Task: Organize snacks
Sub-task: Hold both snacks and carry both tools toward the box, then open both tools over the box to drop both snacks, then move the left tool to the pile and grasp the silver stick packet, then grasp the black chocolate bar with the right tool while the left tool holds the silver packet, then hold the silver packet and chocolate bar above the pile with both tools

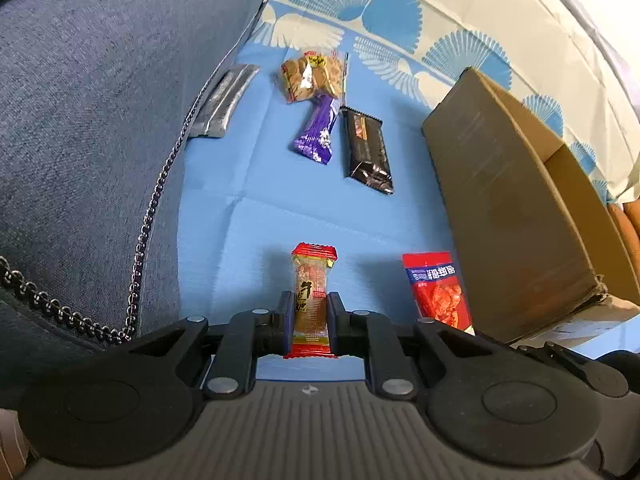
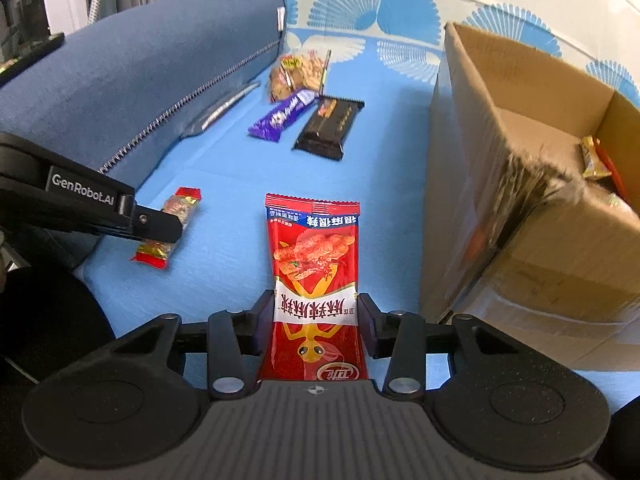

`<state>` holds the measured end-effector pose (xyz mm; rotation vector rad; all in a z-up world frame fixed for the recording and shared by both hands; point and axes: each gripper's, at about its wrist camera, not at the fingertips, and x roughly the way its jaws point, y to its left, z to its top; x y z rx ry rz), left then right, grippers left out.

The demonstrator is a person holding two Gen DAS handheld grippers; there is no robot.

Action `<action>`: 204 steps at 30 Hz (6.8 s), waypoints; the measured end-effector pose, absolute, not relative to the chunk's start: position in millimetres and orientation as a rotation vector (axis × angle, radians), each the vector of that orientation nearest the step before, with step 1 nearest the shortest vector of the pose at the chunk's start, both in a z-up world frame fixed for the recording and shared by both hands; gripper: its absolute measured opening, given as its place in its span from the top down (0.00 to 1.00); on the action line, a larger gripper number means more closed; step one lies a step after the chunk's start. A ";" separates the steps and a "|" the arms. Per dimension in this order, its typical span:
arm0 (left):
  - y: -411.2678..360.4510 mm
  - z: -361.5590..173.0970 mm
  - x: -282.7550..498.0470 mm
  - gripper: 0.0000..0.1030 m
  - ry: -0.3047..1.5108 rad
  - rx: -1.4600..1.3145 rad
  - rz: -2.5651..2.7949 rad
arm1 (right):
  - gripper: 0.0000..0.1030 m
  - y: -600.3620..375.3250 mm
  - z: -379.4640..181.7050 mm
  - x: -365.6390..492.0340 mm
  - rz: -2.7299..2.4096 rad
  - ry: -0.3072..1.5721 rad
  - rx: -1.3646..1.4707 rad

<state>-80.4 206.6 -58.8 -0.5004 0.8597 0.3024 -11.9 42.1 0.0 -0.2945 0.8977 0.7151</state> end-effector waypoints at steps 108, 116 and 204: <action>224.5 -44.6 24.2 0.82 0.767 0.088 0.623 | 0.59 -34.5 90.5 70.2 0.695 0.534 0.047; 241.3 -94.1 80.9 0.75 0.871 0.261 0.686 | 0.58 -5.6 83.8 63.9 0.784 0.559 -0.017; 218.9 -73.7 -53.1 0.53 0.935 -0.456 0.364 | 0.48 62.7 -23.6 5.7 0.816 1.047 -0.308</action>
